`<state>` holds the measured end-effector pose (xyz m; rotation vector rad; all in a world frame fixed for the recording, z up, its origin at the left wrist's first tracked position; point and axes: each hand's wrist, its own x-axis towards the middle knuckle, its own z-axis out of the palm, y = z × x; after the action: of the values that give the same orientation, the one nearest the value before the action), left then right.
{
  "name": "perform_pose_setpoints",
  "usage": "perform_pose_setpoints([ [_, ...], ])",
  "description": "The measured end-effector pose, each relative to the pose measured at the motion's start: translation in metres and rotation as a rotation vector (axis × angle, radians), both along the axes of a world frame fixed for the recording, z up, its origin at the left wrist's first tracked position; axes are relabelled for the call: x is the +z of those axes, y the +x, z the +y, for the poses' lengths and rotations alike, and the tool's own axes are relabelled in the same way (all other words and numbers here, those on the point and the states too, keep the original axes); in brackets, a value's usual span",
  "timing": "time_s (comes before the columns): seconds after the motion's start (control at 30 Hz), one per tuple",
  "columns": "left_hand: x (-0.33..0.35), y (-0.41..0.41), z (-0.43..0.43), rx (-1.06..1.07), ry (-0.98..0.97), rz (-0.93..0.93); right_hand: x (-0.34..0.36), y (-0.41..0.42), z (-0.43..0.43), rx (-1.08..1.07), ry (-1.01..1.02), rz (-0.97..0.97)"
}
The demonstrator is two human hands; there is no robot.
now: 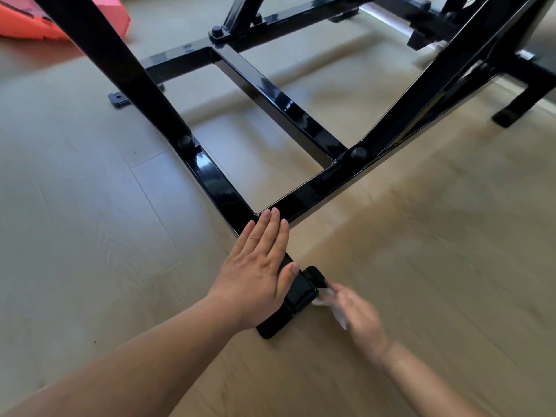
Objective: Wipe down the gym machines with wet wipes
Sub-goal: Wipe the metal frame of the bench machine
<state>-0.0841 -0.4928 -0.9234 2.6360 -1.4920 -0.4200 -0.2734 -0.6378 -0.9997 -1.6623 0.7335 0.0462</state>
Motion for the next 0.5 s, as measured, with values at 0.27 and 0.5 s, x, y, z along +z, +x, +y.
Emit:
perform_pose_setpoints([
  [0.27, 0.009, 0.017, 0.005, 0.083, -0.241, 0.406, 0.098, 0.085, -0.028, 0.08, -0.587, -0.2],
  [0.5, 0.017, 0.041, 0.012, 0.374, -0.453, 0.213, 0.069, 0.168, -0.024, 0.949, -1.037, -0.101],
])
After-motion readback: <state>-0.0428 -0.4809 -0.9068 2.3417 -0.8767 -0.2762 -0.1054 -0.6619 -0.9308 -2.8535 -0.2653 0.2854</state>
